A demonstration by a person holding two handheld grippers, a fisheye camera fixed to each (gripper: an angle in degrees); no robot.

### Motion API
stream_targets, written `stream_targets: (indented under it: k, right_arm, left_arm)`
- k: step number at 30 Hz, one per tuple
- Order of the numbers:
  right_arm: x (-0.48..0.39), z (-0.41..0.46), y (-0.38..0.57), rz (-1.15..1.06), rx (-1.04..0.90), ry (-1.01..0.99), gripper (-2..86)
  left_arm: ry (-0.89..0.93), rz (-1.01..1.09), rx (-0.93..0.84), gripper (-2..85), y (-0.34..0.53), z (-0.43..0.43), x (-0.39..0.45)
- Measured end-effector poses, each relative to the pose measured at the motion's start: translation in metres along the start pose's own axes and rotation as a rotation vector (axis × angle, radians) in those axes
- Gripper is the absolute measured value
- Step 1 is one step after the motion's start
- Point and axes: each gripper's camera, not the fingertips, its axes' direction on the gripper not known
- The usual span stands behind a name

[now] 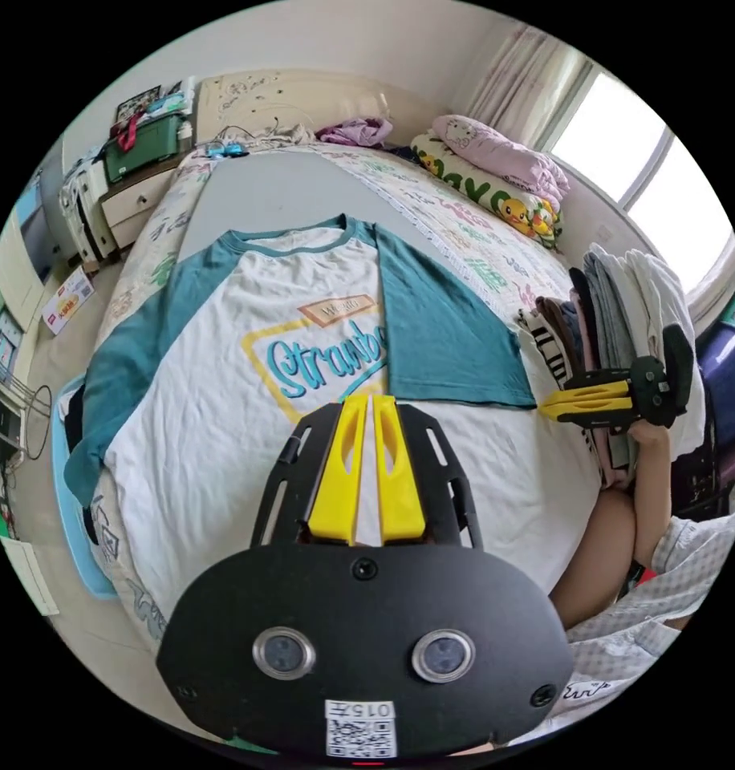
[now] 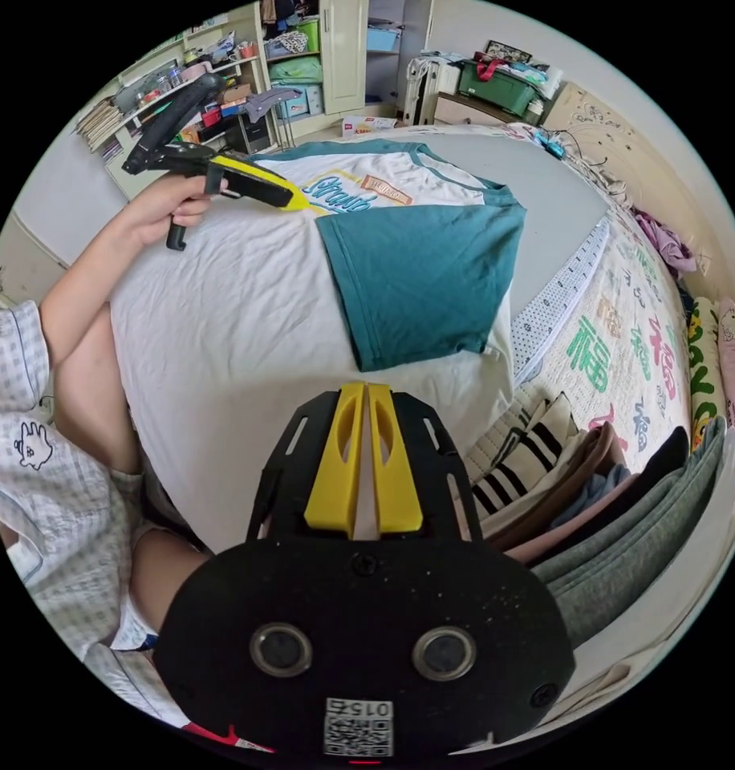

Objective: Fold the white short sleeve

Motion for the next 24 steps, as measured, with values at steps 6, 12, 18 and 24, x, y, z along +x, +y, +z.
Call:
stream_targets:
  k: [6, 12, 18, 24]
  right_arm:
    - [-0.011, -0.019, -0.005, 0.016, 0.252, -0.048, -1.0]
    - [-0.054, 0.008, -0.045, 0.030, 0.328, -0.135, -1.0]
    - [-0.110, 0.038, -0.099, -0.083, 0.271, -0.186, -1.0]
    - [-0.153, 0.063, -0.159, -0.125, 0.260, -0.205, -1.0]
  left_arm:
    - [-0.076, -0.448, 0.464, 2.3, 0.071, -0.132, -0.118]
    - [-0.011, -0.860, 0.643, 6.1, 0.173, -0.158, -0.215]
    - [0.213, -1.048, 0.569, 9.5, 0.214, -0.109, -0.303]
    - [0.225, -0.941, 0.420, 10.4, 0.186, -0.089, -0.333]
